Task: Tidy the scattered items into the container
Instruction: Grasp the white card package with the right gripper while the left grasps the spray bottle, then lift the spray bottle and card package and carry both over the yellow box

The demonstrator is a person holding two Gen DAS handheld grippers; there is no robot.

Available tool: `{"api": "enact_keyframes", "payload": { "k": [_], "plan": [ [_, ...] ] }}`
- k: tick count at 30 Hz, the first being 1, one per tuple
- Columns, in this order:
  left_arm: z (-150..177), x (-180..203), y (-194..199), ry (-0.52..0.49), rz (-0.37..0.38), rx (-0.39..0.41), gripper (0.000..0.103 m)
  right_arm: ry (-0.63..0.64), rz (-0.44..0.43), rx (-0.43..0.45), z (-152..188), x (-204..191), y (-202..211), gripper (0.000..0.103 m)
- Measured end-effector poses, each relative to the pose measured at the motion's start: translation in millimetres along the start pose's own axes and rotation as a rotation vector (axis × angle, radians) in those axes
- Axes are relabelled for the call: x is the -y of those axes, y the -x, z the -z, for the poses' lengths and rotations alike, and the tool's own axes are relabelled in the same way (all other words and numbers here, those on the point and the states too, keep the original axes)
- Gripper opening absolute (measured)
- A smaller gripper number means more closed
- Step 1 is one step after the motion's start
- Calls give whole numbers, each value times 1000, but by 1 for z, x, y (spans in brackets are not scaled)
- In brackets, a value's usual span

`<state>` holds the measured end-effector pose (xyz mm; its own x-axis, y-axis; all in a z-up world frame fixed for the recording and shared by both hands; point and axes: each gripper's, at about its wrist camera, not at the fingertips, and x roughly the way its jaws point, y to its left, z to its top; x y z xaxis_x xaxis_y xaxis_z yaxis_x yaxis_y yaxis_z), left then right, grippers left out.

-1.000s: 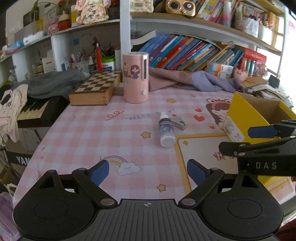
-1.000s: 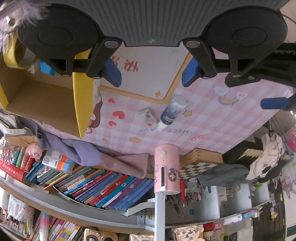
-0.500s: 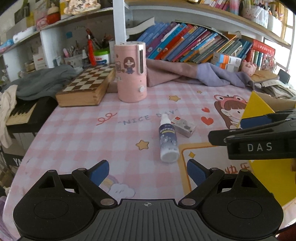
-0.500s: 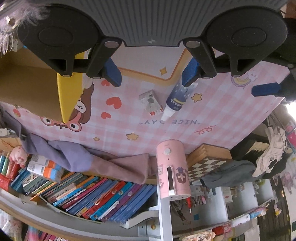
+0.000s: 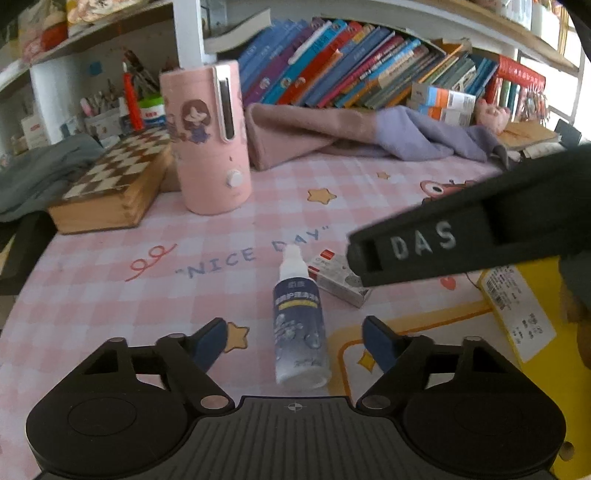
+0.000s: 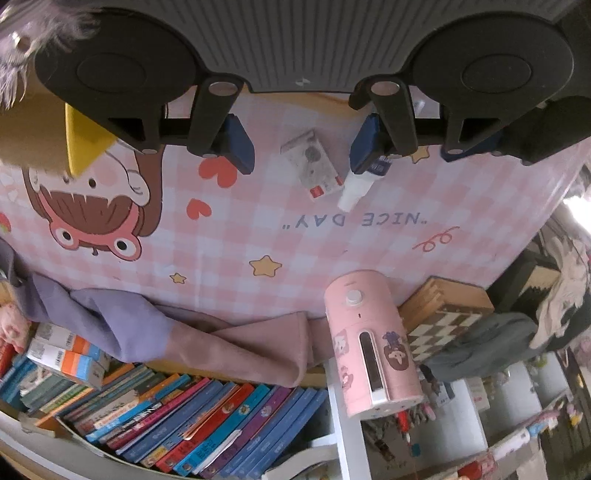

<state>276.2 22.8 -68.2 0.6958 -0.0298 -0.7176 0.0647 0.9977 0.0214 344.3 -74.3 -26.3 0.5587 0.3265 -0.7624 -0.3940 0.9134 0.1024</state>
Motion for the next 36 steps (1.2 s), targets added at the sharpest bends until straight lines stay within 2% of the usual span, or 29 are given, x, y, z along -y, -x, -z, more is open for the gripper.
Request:
{"api": "enact_keyframes", "payload": {
  "k": [2,3,5,15,23,26,28,36],
  "plan": [
    [0,-2,-7,7,1,-16,53,17,-1,-15,-5,0,-7,57],
    [1,-4,-10,12,5,-29,48,23,-1,-20,-6,0,-10,57],
    [3,-10,-16,31,26,-56,32,39,-4,-33,-9,-1,-16,57],
    [11,-45,-2,123,2,-75,31,87,-12,-115,-17,-7,-54,55],
    [18,-71,23,229,31,-64,31,153,-4,-162,-15,-20,-77,54],
    [18,-78,36,257,33,-49,31,157,-8,-159,-17,-22,-79,47],
    [18,-82,43,268,32,-42,31,166,-14,-150,-17,-22,-78,31],
    [13,-86,69,265,42,6,31,125,-4,-109,-14,-22,-61,29]
  ]
}}
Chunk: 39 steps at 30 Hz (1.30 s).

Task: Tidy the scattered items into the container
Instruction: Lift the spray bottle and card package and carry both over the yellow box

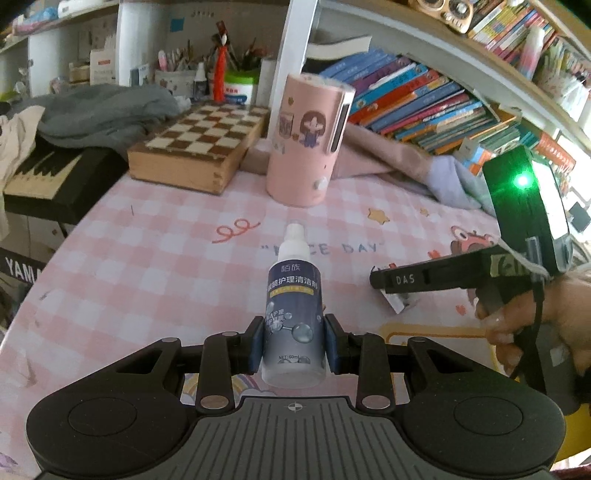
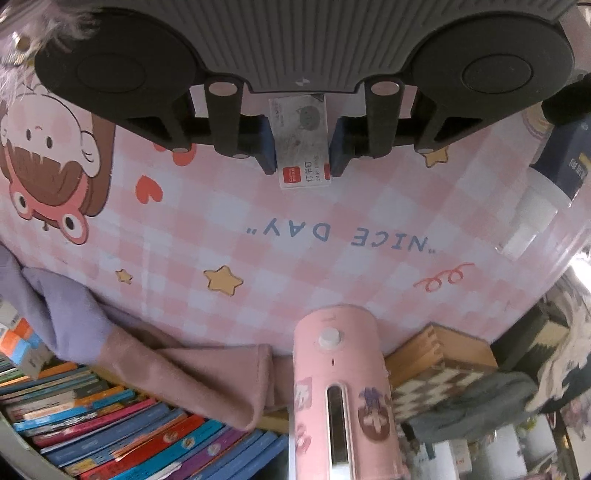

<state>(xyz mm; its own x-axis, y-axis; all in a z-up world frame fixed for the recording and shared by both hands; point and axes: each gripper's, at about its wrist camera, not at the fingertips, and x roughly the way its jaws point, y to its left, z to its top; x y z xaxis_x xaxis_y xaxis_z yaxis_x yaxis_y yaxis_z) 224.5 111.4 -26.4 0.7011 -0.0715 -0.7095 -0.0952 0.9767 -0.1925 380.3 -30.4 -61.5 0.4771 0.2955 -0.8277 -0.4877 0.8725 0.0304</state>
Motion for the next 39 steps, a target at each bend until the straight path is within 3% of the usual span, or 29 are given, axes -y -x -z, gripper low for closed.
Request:
{"api": "enact_keyframes", "payload": {
  "k": [27,39],
  "plan": [
    [46,22,102,-79,92,119,31,-62,-49,162,105,-39,159,29],
    [80,27,143,-110,127,139,31,-101,-48,186,159,-64,201,29]
  ]
}}
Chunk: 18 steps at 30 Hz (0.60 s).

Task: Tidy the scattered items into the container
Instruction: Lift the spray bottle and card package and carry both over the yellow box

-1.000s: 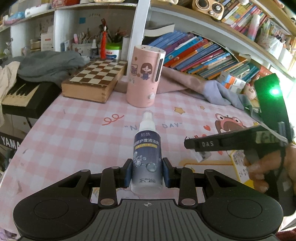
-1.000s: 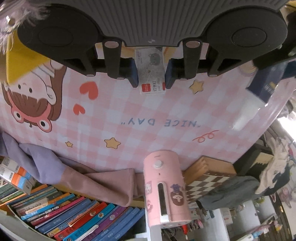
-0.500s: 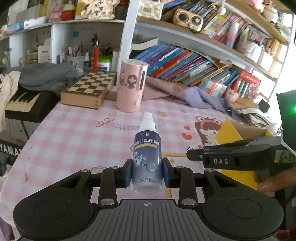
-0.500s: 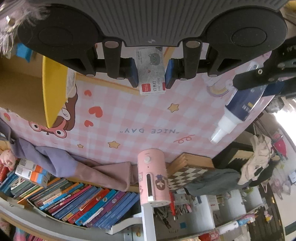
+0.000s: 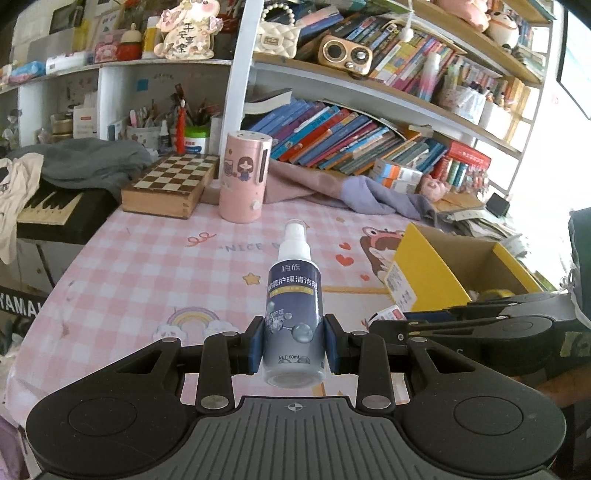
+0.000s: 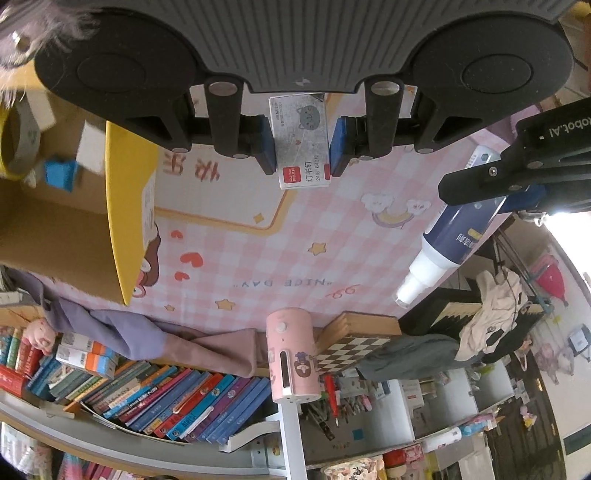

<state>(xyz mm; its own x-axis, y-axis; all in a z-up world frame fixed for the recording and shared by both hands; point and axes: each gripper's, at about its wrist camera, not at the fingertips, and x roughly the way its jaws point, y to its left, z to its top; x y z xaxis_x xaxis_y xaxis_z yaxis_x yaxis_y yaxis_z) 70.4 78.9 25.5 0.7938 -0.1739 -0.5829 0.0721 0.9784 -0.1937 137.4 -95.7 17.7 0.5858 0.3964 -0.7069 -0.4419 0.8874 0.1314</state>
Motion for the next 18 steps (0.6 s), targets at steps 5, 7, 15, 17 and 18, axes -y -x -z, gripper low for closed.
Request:
{"api": "enact_keyframes", "payload": {
  "k": [5,7,15,17,18],
  "plan": [
    [16,4,21,-12,15,-2,31,-23,8,10,23,-11,20,29],
    [23,6,30,-19,22,-4,31,-36,12,15,33,-15,28,29],
    [48,11,63,-26,45,-9,31,-75,32,21,68,-29,58,29],
    [53,12,68,-27,52,-12,31,-84,37,19,76,-31,65,29],
    [55,13,70,-28,56,-13,31,-88,41,19,80,-31,68,29]
  ]
}}
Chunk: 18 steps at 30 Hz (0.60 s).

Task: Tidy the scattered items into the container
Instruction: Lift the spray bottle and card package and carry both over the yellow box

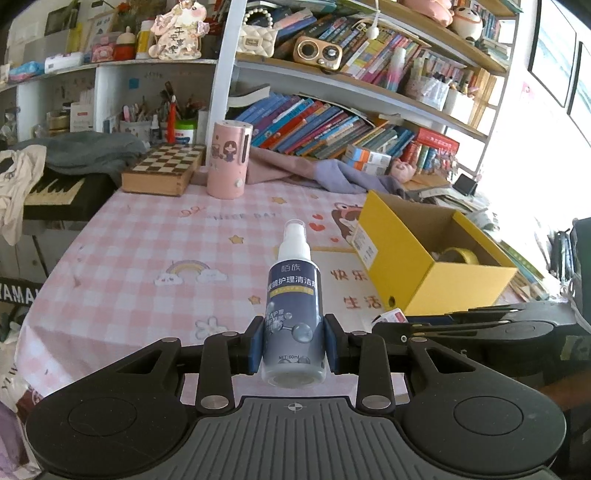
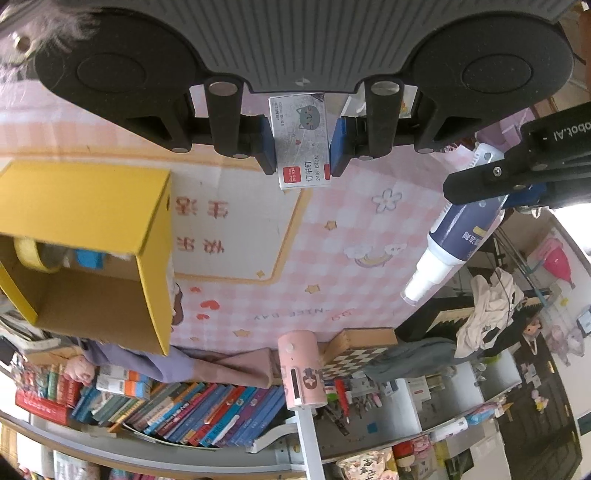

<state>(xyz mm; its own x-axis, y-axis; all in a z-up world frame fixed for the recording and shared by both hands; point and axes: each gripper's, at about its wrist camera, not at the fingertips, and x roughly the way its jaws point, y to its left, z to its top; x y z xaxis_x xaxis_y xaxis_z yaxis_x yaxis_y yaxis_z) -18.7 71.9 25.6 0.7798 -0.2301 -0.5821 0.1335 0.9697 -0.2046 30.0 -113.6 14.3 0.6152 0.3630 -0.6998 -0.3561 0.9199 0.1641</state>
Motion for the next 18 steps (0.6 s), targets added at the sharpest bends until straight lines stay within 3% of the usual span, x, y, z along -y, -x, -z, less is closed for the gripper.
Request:
{"api": "enact_keyframes", "payload": {
  "k": [10,18],
  "plan": [
    [13,21,7,-41,63,-26,31,-51,44,1,28,9,28,29],
    [18,51,-3,-115,152,-61,31,-142,128,17,49,34,52,29]
  ]
}}
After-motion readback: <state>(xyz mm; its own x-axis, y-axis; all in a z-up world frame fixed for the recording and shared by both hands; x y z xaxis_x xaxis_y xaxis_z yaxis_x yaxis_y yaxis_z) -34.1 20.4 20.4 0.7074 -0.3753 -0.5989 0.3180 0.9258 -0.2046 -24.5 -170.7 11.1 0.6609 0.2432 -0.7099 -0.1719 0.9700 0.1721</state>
